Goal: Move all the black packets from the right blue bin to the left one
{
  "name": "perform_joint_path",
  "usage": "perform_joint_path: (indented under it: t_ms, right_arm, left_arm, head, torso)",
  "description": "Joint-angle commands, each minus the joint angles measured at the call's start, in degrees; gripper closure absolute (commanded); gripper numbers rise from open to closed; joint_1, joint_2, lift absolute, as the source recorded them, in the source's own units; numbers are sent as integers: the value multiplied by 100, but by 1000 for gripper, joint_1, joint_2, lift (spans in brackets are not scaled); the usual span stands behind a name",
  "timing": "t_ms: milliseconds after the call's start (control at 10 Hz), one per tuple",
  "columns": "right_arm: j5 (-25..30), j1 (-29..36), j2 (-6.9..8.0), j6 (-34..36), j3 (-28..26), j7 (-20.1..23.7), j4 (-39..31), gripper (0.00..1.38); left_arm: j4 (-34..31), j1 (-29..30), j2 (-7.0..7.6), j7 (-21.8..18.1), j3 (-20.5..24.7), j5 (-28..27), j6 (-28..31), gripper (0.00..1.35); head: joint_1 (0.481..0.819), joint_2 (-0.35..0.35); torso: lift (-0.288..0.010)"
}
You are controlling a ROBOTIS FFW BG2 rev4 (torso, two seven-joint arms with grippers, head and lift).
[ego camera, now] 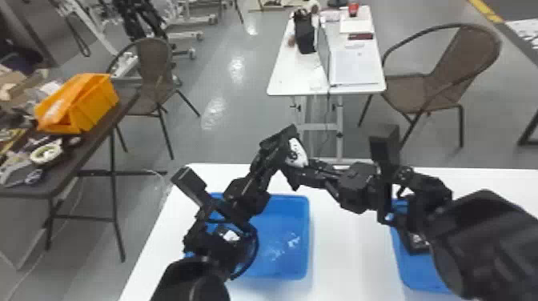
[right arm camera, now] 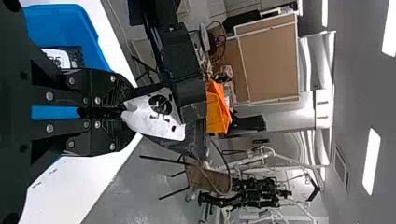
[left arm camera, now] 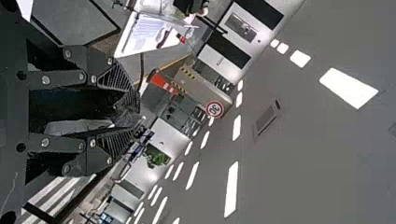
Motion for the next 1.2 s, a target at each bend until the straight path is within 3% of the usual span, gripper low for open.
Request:
perform_joint_path:
  t_ms: [0, 300, 400, 600, 700, 900, 1100]
  right_arm:
    - [14, 16, 30, -54, -7, -3, 14, 1082]
    - [-4, 24, 188, -397, -112, -152, 295, 1078]
    - [-56, 16, 223, -538, -112, -144, 383, 1007]
    - [-179, 139, 258, -740, -332, -38, 392, 113]
    - [-83, 332, 276, -731, -596, -47, 181, 30]
    - [304, 877, 390, -590, -1255, -328, -487, 237]
    - [462, 1316, 478, -546, -1765, -548, -839, 294]
  left_arm:
    - [-3, 1, 9, -25, -10, 51, 38, 1211]
    - [-12, 10, 18, -61, 8, 24, -111, 1213]
    - [-12, 10, 18, -61, 8, 7, -138, 1213]
    - [-21, 36, 9, -69, 87, -160, -252, 1213]
    - [-21, 45, 0, -69, 201, -310, -313, 1213]
    - [-12, 168, -94, -34, 518, -1021, -568, 1213]
    - [58, 379, -94, -34, 1010, -2357, -753, 1213]
  head:
    - [695, 208]
    - [695, 206]
    - [695, 207]
    - [695, 210]
    - [695, 210]
    - [695, 203]
    - [695, 187]
  torso:
    - [0]
    - [0]
    - [0]
    - [0]
    - [0]
    - [0]
    - [0]
